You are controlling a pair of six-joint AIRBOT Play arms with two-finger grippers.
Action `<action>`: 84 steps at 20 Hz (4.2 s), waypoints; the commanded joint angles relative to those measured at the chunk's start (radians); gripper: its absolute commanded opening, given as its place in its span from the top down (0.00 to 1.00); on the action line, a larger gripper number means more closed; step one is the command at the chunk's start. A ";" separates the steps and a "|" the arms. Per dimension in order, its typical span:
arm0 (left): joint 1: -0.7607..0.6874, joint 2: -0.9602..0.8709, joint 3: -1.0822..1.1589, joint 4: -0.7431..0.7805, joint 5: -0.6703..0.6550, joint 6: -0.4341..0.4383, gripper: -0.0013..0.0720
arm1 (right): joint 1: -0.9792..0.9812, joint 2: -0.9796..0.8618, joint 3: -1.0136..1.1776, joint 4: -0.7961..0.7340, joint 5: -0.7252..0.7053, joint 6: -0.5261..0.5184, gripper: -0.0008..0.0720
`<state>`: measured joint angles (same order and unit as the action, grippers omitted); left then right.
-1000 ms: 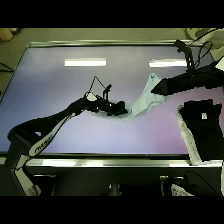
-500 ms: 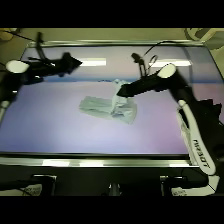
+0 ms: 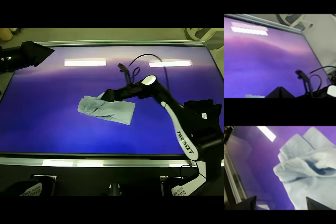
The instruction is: Fold the shirts.
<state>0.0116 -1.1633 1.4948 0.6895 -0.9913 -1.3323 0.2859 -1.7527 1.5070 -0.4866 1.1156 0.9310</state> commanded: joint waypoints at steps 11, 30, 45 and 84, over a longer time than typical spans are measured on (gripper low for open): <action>0.003 0.014 -0.003 0.067 -0.023 0.001 0.94 | -0.227 0.064 -0.321 -0.270 0.008 0.232 0.13; 0.003 0.014 -0.003 0.067 -0.022 0.002 0.94 | -0.613 0.218 0.208 -0.184 0.343 0.130 0.96; 0.003 0.019 -0.003 0.067 -0.023 0.002 0.94 | -1.191 0.322 0.367 -0.476 0.679 0.173 0.96; -0.230 -0.020 -0.194 1.023 -0.400 -0.423 0.06 | -0.356 0.315 0.165 -0.981 0.667 0.158 0.05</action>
<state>-0.2092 -1.2388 1.4136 1.7054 -1.4658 -1.7309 -0.1104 -1.4040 1.6695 -1.4261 1.6859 1.0687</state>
